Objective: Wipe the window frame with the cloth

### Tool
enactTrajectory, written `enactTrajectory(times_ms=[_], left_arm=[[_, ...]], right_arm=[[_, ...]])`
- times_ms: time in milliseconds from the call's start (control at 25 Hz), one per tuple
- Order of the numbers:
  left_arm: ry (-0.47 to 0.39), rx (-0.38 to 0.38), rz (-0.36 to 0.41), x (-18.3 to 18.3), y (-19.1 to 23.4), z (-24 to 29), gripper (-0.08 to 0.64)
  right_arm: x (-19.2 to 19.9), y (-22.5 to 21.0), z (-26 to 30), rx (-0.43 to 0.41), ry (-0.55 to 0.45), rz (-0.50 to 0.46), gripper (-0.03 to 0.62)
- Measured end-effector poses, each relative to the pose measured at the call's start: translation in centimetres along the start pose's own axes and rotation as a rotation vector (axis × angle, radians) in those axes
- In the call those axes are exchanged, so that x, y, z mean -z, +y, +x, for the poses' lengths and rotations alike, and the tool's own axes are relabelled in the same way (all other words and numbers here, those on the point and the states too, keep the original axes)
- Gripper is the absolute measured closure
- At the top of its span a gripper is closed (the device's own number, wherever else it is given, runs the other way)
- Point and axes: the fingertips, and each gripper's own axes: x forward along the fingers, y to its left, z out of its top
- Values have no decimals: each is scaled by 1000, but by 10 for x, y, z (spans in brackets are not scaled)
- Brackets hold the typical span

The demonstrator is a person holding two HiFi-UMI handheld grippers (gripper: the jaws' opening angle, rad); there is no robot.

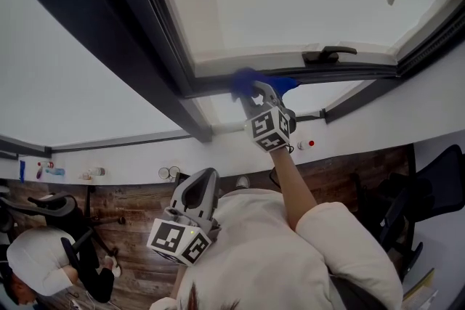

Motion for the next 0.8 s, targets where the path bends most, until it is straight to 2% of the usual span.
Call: enactTrajectory(times_ms=[800], left_arm=[[13,30,6,0,-6,7,549]], right_arm=[[12,-17,-11,30,12,45,534]])
